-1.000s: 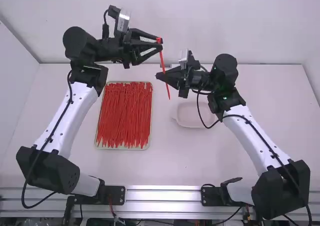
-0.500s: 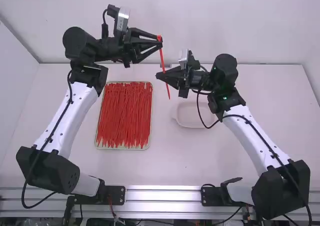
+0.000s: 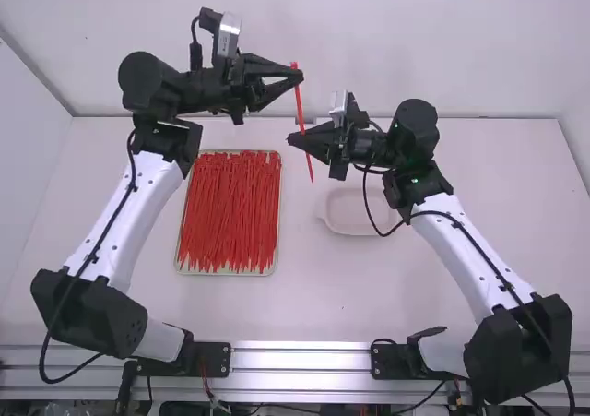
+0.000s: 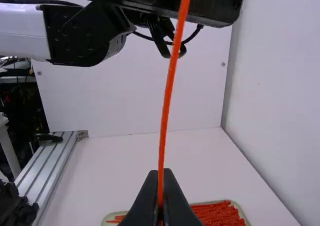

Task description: Fasten the cable tie

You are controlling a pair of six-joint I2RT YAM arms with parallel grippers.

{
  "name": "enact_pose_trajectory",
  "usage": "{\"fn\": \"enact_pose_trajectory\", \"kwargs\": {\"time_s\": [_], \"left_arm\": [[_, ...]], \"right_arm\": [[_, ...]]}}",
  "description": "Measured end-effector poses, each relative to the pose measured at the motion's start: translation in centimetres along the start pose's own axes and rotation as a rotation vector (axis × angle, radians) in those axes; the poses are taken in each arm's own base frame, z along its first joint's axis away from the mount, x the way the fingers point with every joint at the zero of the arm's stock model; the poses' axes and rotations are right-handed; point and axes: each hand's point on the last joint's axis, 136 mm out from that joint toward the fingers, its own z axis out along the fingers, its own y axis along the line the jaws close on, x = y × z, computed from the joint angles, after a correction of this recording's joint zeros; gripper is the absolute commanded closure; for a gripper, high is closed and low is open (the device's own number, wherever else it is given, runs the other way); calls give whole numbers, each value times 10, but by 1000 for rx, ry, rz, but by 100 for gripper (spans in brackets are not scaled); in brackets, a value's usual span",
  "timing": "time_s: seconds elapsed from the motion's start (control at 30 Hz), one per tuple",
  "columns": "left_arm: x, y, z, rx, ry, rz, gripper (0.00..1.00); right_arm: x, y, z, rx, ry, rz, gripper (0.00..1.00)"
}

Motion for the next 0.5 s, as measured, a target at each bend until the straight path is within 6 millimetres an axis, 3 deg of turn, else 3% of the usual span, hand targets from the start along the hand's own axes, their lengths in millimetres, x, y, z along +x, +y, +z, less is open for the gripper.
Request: {"fn": "enact_pose_trajectory", "kwargs": {"time_s": [0.3,0.33,0.37,0.5], "left_arm": [[1,1,1,-4,2,-16,98],[2,2,1,-9,1,-22,98],[2,3,1,-11,0,-26,98],[4,7,-1,-23,7,-55,98]], "right_arm": [[0,0,0,-2,0,-11,100],[0,0,0,-2,0,-10,84],[0,0,0,-1,0,-11,0],[-1,0,0,-1,-3,-43,0]]}}
